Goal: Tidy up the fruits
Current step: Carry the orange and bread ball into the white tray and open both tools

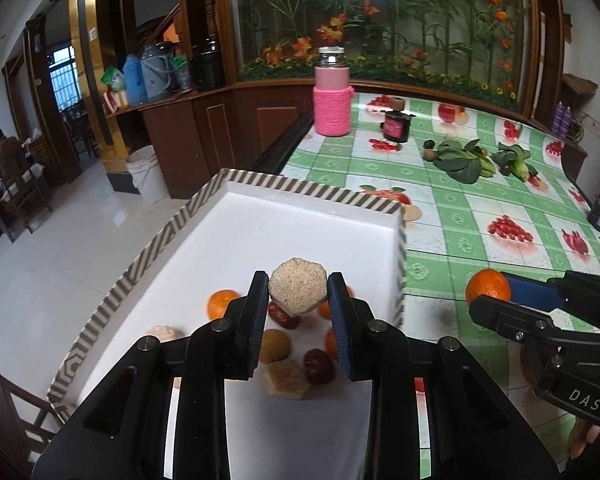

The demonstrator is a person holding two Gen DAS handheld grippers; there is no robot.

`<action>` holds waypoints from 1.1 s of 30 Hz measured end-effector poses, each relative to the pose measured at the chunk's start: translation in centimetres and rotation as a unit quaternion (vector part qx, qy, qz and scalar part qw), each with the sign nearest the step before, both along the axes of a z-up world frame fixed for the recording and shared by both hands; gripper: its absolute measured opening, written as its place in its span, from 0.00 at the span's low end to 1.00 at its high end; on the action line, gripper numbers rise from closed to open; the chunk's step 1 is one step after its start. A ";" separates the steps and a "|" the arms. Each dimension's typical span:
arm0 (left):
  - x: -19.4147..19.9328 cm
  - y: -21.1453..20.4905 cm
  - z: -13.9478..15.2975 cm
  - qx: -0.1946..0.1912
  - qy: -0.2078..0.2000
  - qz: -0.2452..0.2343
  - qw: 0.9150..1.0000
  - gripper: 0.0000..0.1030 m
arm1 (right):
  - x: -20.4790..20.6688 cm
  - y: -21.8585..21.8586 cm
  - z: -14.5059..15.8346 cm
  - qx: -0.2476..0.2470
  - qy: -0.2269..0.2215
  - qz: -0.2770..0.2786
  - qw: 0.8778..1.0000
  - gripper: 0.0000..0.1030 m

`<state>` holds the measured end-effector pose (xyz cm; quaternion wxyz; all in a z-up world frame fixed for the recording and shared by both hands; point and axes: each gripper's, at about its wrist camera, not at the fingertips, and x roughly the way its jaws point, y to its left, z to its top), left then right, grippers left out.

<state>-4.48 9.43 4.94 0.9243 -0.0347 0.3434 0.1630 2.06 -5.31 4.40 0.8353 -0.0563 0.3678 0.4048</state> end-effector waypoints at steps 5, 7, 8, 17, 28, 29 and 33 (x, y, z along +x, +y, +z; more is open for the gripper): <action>-0.2 1.5 -0.4 -0.004 0.007 0.015 1.000 0.28 | 0.3 1.7 0.5 -0.003 -0.004 0.015 1.000 0.31; -0.3 2.1 -0.5 -0.007 0.008 0.021 1.000 0.28 | 0.4 2.5 0.6 -0.008 -0.007 0.021 1.000 0.31; -0.3 2.5 -0.6 -0.009 0.009 0.025 1.000 0.28 | 0.4 2.8 0.6 -0.009 -0.007 0.024 1.000 0.31; -0.4 4.4 -1.4 -0.022 0.020 0.040 0.999 0.29 | 2.0 5.8 0.0 -0.020 -0.003 0.044 0.999 0.31; 0.0 5.4 -2.0 -0.037 0.034 0.041 0.998 0.29 | 5.3 10.5 -1.8 -0.051 0.010 0.071 0.996 0.31; 0.1 5.4 -2.0 -0.039 0.035 0.041 0.998 0.29 | 5.6 11.0 -2.0 -0.053 0.013 0.073 0.996 0.31; 0.1 5.6 -2.1 -0.043 0.041 0.040 0.997 0.29 | 6.2 12.1 -2.5 -0.060 0.019 0.081 0.995 0.31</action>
